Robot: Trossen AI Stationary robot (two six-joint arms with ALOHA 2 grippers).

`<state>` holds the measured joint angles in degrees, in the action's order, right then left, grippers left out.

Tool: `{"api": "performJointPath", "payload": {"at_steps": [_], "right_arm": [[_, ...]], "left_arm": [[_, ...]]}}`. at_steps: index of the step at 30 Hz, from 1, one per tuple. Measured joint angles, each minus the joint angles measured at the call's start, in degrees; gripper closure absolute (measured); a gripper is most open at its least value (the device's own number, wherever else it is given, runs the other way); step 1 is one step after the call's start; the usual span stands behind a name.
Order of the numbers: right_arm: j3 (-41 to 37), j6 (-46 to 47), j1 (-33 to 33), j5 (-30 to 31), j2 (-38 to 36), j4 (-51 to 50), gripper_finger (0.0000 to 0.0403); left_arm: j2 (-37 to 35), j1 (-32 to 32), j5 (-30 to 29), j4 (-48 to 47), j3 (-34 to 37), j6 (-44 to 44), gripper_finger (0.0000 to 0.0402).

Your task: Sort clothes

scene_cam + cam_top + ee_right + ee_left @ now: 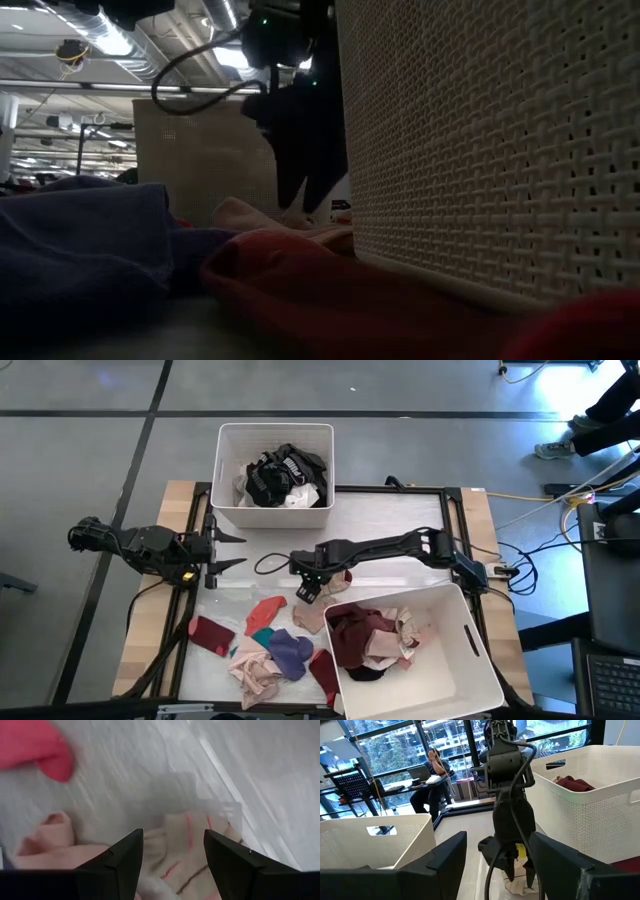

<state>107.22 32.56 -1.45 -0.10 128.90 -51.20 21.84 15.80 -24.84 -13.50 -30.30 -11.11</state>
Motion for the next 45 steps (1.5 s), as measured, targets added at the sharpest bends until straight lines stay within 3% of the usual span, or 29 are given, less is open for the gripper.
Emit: {"api": "performJointPath", "payload": {"at_steps": [15, 26, 31, 35, 45], "right_arm": [[-0.02, -1.49, -0.02, 0.04, 2.64, 0.08, 0.0207], [-0.03, -6.01, -0.52, 2.13, 2.64, 0.09, 0.0391], [-0.09, -6.27, -1.93, 3.56, 1.75, -0.36, 0.0378], [1.70, -7.09, -3.47, 5.81, -0.59, -2.66, 0.0394], [13.94, -8.03, -7.39, 14.92, -7.06, -12.95, 0.0386]], "left_arm": [[0.01, 0.00, -0.02, -0.57, 0.01, 0.00, 0.0192], [0.01, 0.00, -0.02, -0.59, 0.01, 0.00, 0.0192], [0.01, 0.01, -0.02, -0.59, 0.00, -0.08, 0.0192], [0.01, 0.00, -0.02, -0.46, 0.01, -0.55, 0.0192], [0.01, 0.01, -0.03, -0.44, 0.00, -0.69, 0.0192]]}}
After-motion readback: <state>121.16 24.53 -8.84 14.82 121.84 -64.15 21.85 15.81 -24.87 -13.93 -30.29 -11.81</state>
